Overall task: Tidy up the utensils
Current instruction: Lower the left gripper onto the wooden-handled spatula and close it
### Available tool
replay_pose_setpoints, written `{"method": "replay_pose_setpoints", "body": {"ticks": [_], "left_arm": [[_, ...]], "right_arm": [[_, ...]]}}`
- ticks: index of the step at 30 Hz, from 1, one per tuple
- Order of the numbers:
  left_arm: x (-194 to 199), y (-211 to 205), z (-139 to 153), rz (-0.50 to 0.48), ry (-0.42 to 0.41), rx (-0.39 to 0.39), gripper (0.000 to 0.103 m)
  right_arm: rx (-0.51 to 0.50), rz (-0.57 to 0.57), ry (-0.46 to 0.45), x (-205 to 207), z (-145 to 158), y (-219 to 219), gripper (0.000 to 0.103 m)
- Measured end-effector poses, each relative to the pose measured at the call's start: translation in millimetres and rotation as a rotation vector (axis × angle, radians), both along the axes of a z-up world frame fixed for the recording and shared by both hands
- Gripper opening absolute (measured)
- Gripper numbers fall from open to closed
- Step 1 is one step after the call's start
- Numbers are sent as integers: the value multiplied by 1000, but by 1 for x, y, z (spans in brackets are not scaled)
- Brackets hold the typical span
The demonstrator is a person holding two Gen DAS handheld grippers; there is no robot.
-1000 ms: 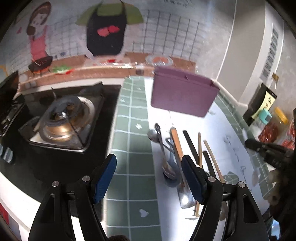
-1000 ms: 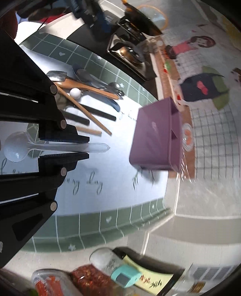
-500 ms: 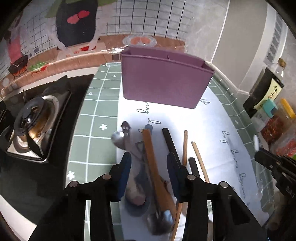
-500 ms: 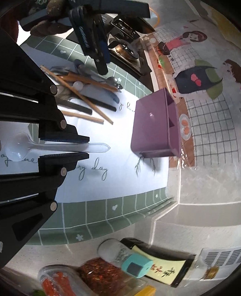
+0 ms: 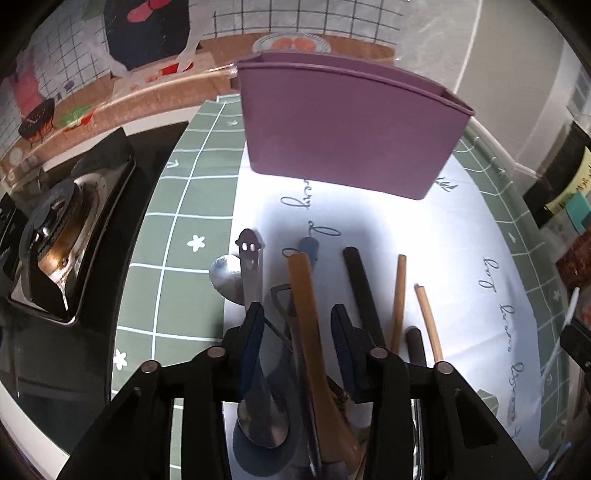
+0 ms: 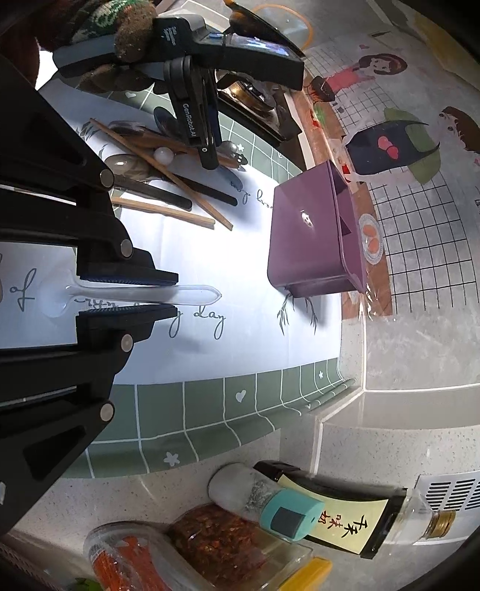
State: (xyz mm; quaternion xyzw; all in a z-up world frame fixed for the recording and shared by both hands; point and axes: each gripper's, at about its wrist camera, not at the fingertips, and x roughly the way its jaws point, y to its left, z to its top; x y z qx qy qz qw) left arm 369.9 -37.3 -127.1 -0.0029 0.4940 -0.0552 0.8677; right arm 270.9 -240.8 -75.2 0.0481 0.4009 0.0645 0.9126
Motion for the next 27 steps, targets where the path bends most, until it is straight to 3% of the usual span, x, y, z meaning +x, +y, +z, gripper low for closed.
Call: {"method": "replay_pose_setpoints", "body": {"ticks": [6,27], "left_arm": [[-1,2,1,3,1,-17,17],[-34,17,25,-24,-60,-73,7]], "right_arm": [[4,11,-1,3,1,0,10],[5,70,-12,11,5,20,10]]}}
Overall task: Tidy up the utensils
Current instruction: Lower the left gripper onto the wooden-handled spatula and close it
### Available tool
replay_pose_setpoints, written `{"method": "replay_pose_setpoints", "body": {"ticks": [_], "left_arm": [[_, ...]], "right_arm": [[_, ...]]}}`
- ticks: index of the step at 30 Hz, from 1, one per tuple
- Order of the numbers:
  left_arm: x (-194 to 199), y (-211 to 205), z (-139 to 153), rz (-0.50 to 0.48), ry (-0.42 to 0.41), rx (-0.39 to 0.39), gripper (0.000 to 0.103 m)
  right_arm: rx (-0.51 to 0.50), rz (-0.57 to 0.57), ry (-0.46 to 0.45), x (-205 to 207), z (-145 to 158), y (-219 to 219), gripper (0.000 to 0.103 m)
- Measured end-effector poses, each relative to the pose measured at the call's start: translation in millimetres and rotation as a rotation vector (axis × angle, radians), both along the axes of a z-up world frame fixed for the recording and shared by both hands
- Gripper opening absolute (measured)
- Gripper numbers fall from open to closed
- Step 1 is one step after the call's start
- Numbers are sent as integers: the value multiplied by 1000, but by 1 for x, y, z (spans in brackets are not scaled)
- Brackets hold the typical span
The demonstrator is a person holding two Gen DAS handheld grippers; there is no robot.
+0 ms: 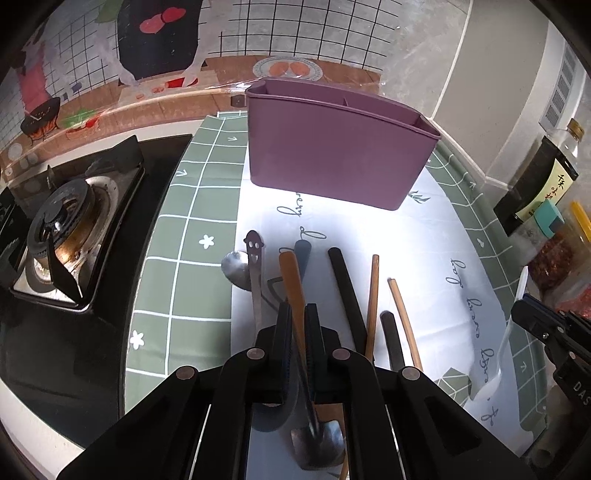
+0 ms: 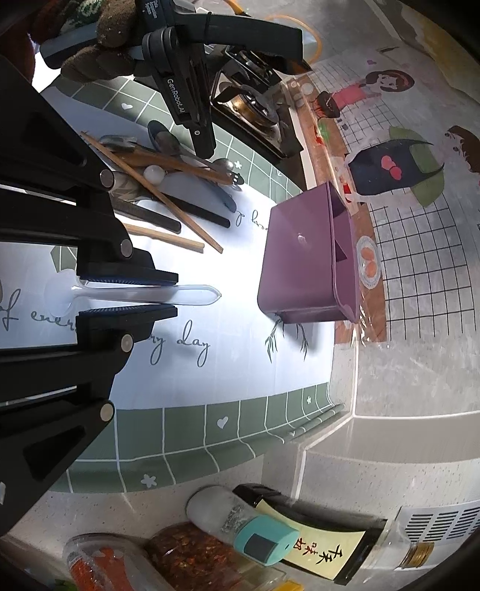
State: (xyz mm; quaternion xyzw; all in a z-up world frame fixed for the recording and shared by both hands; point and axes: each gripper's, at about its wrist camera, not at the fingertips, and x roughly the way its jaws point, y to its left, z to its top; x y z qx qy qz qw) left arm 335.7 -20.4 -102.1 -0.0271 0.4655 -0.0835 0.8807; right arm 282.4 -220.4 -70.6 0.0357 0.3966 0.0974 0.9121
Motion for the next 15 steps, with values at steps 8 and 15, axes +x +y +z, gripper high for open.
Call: {"method": "replay_pose_setpoints", "body": {"ticks": [8,15], "left_arm": [[-1,15,-4,-13,6,-127,27],[5,-4,-10,-46,40,-39,46]], "right_arm": [[-4,1,12,1,-2,1,10],[4,-8,15,-1,-4,-1,10]]}}
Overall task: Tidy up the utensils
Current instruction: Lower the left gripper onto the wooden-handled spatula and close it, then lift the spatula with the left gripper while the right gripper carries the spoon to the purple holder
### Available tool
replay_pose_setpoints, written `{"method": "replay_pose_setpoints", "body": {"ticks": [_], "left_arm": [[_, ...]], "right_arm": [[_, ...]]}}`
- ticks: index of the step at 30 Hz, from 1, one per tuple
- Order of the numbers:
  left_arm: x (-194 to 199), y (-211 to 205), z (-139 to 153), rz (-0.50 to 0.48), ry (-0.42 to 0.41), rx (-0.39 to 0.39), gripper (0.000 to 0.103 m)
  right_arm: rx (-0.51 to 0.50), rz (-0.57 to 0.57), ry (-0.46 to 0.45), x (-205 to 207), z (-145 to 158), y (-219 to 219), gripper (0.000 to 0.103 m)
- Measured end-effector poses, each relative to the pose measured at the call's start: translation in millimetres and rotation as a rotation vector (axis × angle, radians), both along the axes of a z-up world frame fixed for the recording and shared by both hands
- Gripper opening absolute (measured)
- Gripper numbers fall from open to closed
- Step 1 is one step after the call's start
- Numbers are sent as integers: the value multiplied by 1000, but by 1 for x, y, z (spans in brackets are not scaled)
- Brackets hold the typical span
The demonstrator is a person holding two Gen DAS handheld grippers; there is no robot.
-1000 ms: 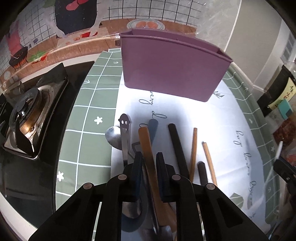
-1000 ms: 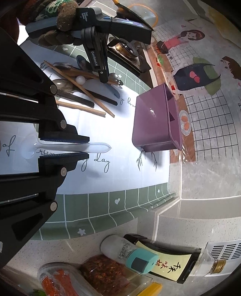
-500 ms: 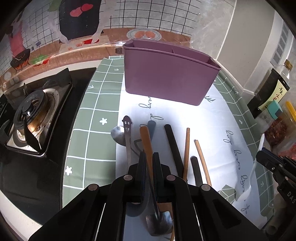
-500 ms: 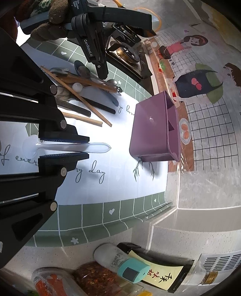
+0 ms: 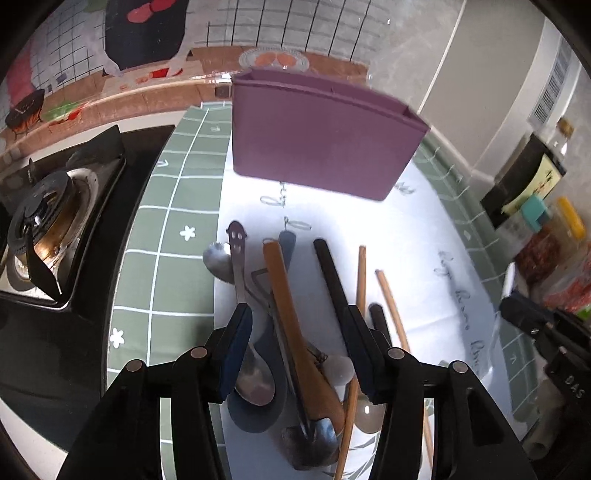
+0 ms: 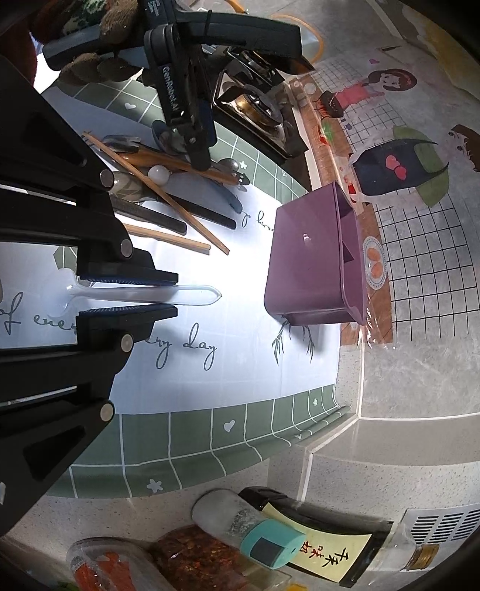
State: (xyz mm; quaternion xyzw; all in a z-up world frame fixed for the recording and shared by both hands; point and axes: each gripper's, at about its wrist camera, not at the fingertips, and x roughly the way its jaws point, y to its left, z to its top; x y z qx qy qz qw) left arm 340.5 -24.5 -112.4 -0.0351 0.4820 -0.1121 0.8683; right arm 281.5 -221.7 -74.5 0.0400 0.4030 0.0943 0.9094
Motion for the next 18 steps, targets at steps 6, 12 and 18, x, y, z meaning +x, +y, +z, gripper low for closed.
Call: {"method": "replay_pose_setpoints", "body": {"ticks": [6,12,18], "left_arm": [[13,-4,-10,44,40,31,29],[27,-2,-23,82,83,57,29],[31,13,-14,110,86,-59,12]], "right_arm": [[3,-19,8,-3,-3,-4,10],[1,-31,5,-6,-1,-7,10],[43,-32,-5,-2,9,-16,10]]}}
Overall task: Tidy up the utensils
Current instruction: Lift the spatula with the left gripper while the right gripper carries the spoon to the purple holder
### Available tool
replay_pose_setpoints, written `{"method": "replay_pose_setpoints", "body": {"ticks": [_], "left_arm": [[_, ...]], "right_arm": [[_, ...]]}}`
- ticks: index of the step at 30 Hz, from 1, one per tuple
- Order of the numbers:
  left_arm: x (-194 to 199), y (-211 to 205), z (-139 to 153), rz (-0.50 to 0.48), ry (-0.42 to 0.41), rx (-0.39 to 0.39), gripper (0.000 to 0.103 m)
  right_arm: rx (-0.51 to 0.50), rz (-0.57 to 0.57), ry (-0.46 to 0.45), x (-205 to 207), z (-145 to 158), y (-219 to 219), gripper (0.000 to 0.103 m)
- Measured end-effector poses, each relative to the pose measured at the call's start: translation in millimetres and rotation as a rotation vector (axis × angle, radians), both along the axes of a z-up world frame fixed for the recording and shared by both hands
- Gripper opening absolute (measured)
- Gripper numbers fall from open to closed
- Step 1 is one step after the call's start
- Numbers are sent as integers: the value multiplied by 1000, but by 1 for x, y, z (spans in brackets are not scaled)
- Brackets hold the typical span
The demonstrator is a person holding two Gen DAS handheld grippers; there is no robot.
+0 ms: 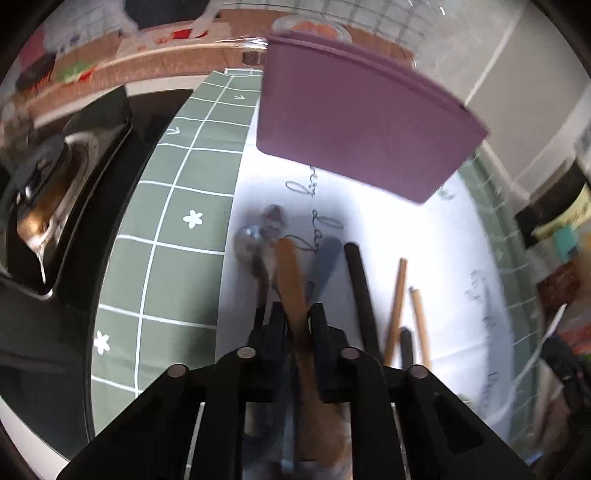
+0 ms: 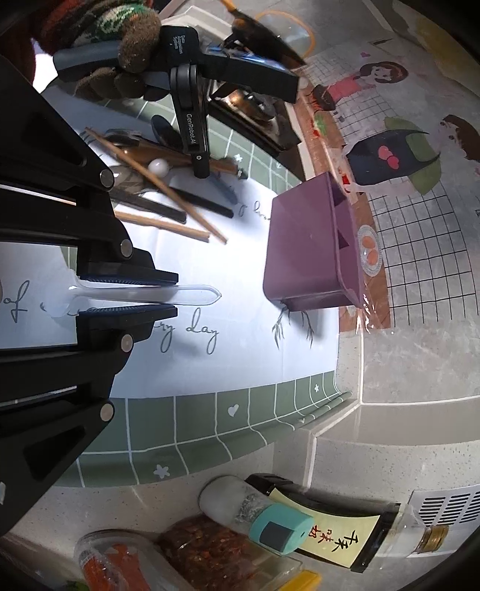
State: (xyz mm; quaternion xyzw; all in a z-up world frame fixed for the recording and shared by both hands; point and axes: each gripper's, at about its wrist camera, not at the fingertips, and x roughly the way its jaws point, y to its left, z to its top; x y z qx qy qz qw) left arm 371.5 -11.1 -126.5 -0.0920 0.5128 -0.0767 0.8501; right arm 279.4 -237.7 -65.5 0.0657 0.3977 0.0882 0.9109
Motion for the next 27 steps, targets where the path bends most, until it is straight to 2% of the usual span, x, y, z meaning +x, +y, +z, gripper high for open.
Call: {"method": "replay_pose_setpoints", "body": {"ticks": [4,11,15,19,22,24,27], "left_arm": [[-22,12,32,-10,-96,-57,11],[-43,29,84,-14,-210,-137,11],[-45,31,123,-17,-317,-154,11],[-30,33,189,-52,-454,-180,11],[0,34,240,-84,-563,-192,11],[21,33,253,-106,-596,-179,11],[63,30,248,-145,-585,-178,11]], "right_arm": [[22,3,-32,2,13,-4,10],[22,14,-72,14,27,0,9],[20,24,-145,21,52,4,9],[17,45,-289,39,115,10,9],[12,51,-416,58,166,20,9],[13,45,-446,77,184,26,9],[9,37,-388,117,182,36,9]]}}
